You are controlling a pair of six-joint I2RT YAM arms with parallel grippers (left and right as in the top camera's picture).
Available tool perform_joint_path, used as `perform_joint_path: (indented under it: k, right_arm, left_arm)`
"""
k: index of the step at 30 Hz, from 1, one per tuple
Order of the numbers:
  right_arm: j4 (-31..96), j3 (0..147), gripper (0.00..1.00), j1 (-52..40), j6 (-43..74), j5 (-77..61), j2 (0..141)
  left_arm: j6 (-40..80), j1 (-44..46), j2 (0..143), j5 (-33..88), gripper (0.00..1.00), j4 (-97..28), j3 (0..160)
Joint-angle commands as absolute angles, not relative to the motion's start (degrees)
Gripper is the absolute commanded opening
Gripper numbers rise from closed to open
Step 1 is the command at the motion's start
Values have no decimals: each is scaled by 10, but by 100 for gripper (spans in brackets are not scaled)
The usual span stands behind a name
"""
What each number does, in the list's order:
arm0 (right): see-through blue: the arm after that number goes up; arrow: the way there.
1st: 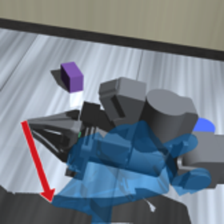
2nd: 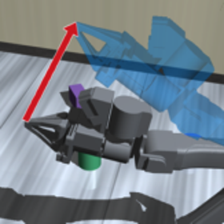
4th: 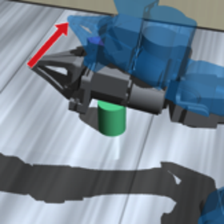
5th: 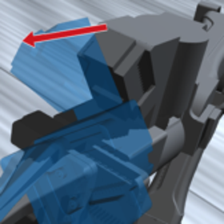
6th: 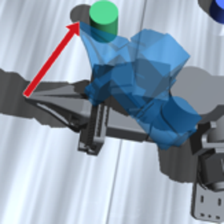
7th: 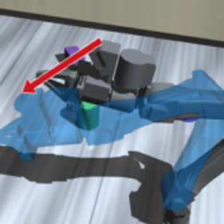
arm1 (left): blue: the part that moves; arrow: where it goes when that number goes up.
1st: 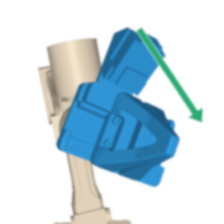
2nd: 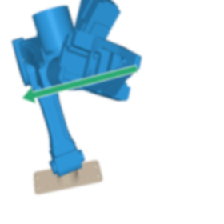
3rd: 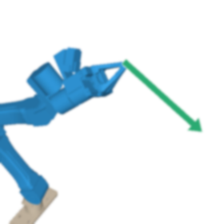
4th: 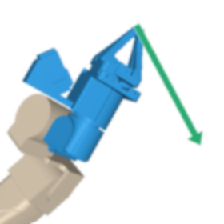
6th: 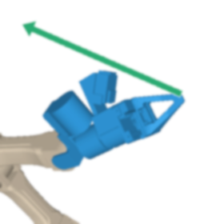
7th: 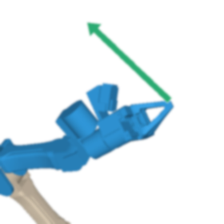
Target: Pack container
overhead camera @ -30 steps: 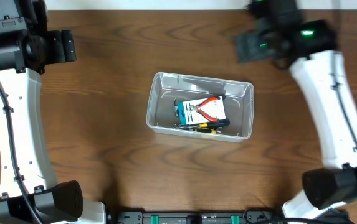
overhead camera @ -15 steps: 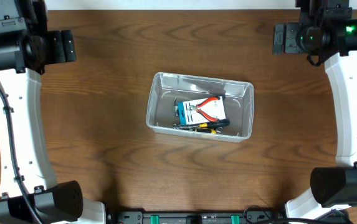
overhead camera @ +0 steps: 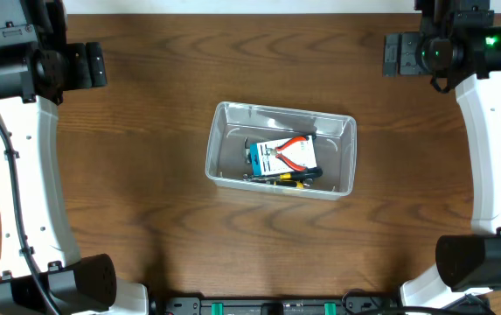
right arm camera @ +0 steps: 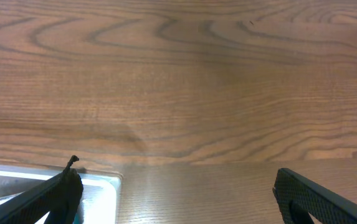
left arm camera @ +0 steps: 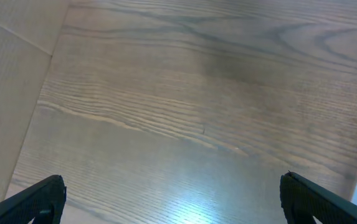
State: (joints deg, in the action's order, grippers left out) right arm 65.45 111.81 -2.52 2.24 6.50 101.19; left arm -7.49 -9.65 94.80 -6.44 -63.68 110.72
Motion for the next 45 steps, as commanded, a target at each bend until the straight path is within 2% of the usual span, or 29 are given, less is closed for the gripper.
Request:
perform_joint_path:
  k: [1, 6, 15, 20, 31, 36, 45]
  right_arm:
    - [656, 1120, 99, -22, 30, 71, 999]
    - [658, 1118, 99, -24, -5, 110, 927]
    - [616, 1042, 99, -24, -36, 126, 703]
    - [488, 879, 99, -23, -35, 127, 548]
    - [201, 398, 99, -22, -35, 74, 214]
    - [148, 258, 99, -22, -35, 40, 121]
    - [91, 112, 99, -22, -3, 4, 27]
  left_arm:
    - [-72, -99, 943, -67, 98, -638, 1113]
    - [-72, -99, 943, -67, 98, -638, 1113]
    - [-72, -99, 943, -67, 98, -638, 1113]
    - [-72, -99, 943, -67, 98, -638, 1113]
    - [-72, -99, 943, -67, 98, -638, 1113]
    - [-72, -99, 943, -67, 98, -638, 1113]
    - [-72, -99, 943, -67, 98, -638, 1113]
